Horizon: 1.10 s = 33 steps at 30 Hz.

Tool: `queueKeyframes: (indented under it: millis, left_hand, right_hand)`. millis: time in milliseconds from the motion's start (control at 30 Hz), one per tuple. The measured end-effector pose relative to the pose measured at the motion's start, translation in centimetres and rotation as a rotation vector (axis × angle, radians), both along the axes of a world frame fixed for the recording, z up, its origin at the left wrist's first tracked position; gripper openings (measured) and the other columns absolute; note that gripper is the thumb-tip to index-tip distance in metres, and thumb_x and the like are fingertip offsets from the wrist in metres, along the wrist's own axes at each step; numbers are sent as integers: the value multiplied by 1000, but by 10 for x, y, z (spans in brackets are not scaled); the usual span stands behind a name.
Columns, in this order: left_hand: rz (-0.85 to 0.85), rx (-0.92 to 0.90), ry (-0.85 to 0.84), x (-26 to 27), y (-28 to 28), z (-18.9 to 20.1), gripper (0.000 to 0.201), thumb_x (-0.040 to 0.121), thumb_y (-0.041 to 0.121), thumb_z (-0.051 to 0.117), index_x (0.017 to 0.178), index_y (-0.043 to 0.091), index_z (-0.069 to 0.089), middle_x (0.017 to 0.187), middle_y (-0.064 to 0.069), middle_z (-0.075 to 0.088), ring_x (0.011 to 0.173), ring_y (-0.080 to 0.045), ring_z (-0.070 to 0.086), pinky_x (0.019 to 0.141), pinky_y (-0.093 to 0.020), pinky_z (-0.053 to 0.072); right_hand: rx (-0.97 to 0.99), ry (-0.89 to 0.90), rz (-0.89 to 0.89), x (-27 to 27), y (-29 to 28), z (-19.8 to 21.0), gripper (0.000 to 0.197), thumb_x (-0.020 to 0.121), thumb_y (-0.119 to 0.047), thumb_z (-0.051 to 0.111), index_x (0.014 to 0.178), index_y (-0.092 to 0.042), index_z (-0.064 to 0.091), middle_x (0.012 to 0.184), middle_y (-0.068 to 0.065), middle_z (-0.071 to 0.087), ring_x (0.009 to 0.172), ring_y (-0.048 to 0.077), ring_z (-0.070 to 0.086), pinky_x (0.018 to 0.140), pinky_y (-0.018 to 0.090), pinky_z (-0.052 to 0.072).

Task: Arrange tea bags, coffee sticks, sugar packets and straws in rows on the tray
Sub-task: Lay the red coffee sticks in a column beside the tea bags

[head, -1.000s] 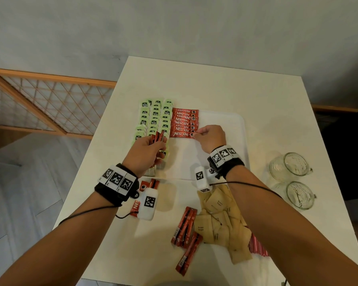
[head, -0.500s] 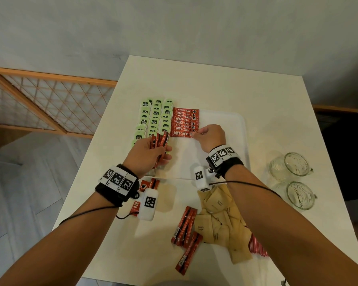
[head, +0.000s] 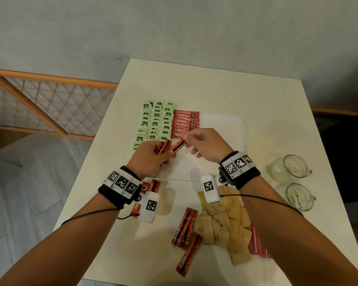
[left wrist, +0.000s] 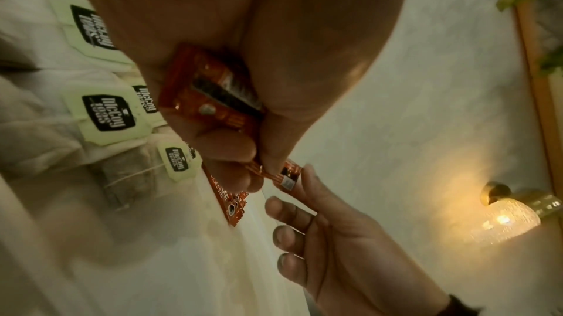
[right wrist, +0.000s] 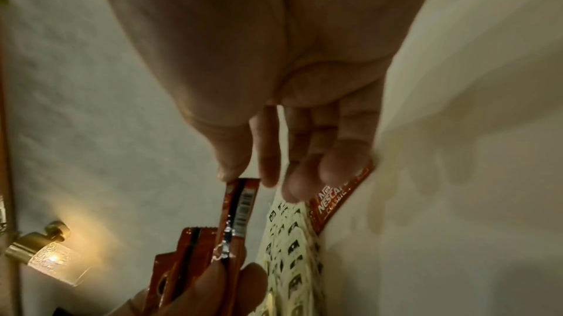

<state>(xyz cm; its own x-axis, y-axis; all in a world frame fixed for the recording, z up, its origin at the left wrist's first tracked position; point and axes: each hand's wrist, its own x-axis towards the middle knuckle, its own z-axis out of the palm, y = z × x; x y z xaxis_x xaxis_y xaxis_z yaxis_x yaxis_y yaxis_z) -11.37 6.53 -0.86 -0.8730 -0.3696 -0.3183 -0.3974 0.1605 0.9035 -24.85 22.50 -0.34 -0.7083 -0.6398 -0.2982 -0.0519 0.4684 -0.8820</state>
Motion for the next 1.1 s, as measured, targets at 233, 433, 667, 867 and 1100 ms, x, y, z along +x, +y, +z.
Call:
queueKeyframes:
  millis: [233, 433, 667, 867, 1100]
  left_hand:
    - [-21, -113, 66, -2, 0, -2, 12, 81, 9, 81, 86, 17, 74, 70, -3, 67, 62, -19, 60, 70, -42, 57]
    - [-34, -6, 77, 1, -7, -1, 15, 83, 6, 78, 96, 12, 73, 67, 5, 65, 58, -10, 58, 61, -21, 53]
    - [103, 29, 71, 4, -9, -4, 11, 92, 11, 70, 101, 9, 74, 76, -10, 67, 63, -11, 60, 52, -15, 46]
    - [108, -14, 60, 5, -12, -2, 13, 91, 13, 70, 103, 15, 71, 76, 2, 69, 55, -2, 58, 59, -17, 48]
    - [-256, -125, 46, -2, 6, 8, 14, 88, 20, 75, 99, 13, 71, 75, 4, 69, 56, -3, 58, 54, -16, 47]
  right_hand:
    - [-21, -97, 6, 9, 9, 7, 17, 95, -26, 71, 98, -11, 77, 85, 8, 75, 63, 7, 64, 61, 21, 56]
    - [-18, -59, -12, 9, 19, -2, 14, 94, -11, 71, 107, -11, 75, 80, 3, 73, 66, 5, 67, 68, 23, 59]
    - [55, 47, -43, 9, 22, -11, 6, 94, -14, 71, 97, -13, 75, 86, 10, 75, 74, 13, 68, 65, 25, 57]
    - [99, 24, -26, -2, 29, -15, 7, 99, -14, 64, 95, -17, 69, 90, 5, 75, 84, 22, 75, 71, 32, 60]
    - [-20, 56, 277, 19, 14, 4, 19, 102, -10, 57, 103, -25, 69, 88, -5, 70, 75, 12, 72, 65, 22, 55]
